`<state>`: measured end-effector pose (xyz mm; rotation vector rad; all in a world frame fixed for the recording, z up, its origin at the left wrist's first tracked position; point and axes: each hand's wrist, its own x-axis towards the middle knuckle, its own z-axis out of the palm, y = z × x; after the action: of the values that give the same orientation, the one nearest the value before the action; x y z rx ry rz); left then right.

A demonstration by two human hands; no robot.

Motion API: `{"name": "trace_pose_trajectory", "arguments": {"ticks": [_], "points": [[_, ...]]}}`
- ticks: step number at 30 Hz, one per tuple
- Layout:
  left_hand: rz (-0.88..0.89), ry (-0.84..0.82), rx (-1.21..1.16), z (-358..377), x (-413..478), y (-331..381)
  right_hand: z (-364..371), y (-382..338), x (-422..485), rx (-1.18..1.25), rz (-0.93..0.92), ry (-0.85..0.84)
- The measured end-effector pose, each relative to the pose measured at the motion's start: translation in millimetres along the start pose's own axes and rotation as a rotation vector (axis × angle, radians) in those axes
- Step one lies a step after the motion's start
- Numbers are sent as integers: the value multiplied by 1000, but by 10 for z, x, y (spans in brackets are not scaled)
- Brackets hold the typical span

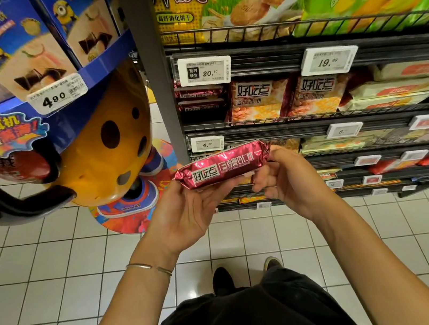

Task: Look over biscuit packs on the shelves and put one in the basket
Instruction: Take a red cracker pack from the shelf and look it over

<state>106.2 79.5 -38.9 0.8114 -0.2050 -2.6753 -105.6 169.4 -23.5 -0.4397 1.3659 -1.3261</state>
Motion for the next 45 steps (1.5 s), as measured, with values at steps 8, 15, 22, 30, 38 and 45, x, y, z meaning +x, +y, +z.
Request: {"name": "trace_pose_trajectory", "arguments": {"ticks": [8,15,22,30,38,45], "points": [[48,34,77,132,-30,-9,-69,88,-2,63,93,5],[42,157,234,126,-41,-7,-94,122,-12,14,55,-33],[156,104,388,73,-23,47,-90,162,-19,-15,-32,42],[240,21,646,15,-20,15,-115,232,-5,-184,-159,187],[332,22,750,17,-27,10,-140,231,3,-58,-153,140],[383,214,627,39,19,37,-157,192,-26,-54,-174,171]]}}
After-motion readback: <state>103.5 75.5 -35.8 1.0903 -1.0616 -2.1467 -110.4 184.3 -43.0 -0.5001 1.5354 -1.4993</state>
